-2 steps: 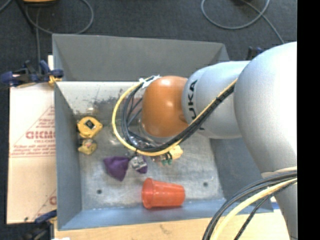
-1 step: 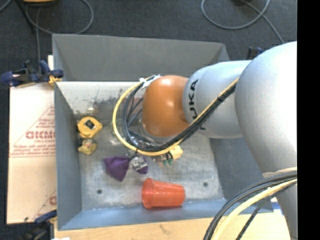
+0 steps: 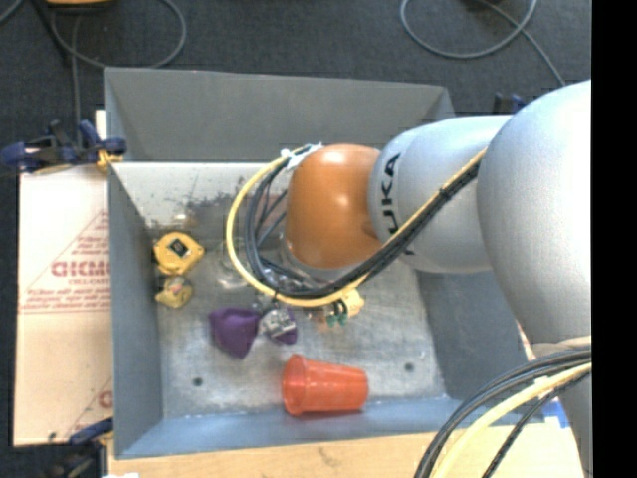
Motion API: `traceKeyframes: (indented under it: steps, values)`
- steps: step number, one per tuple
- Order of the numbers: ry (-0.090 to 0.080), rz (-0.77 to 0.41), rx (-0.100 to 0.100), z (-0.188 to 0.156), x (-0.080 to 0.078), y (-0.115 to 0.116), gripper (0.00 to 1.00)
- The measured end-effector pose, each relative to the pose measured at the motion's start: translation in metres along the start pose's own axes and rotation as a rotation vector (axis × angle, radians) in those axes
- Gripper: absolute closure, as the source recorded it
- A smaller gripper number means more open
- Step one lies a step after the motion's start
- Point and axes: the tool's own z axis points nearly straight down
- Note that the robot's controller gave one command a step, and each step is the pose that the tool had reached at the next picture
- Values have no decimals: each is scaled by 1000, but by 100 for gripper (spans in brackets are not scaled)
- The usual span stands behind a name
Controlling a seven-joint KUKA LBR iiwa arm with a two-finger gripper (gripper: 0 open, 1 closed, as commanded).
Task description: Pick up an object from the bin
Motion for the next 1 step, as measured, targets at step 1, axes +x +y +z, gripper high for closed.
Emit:
traceKeyframes:
  steps: [1]
  values:
    - [-2,1,1,-11,-1,0,100]
